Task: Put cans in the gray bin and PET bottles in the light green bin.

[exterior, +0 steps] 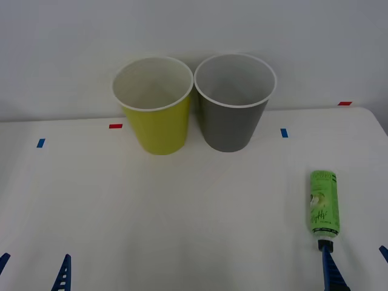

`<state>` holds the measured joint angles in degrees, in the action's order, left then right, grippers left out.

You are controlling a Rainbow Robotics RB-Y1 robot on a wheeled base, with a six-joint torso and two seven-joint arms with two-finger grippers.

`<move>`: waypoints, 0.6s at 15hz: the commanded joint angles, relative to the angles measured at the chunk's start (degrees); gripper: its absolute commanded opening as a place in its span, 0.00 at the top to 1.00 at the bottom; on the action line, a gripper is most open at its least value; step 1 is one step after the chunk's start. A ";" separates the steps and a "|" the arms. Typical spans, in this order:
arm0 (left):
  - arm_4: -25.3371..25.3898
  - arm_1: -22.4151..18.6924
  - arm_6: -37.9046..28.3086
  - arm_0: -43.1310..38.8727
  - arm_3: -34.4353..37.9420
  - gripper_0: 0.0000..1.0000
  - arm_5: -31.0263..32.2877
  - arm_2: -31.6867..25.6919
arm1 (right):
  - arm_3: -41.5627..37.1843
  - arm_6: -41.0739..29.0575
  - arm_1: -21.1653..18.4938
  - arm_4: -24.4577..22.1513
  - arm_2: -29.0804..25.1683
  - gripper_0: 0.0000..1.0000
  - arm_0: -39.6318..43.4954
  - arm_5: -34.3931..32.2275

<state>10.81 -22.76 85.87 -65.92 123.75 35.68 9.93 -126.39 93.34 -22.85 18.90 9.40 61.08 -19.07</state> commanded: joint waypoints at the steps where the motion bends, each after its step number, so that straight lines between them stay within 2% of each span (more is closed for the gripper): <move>1: 0.00 0.00 0.00 0.00 0.00 0.00 0.00 0.00 | 0.00 0.00 0.00 0.00 0.00 0.00 0.00 0.00; 9: 0.00 0.00 0.00 0.00 0.00 0.00 0.00 0.00 | 0.00 0.00 0.00 0.00 0.00 0.00 0.00 0.00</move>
<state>10.81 -22.76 85.87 -65.92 123.75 35.68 9.93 -126.39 93.34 -22.85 18.90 9.40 61.08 -19.07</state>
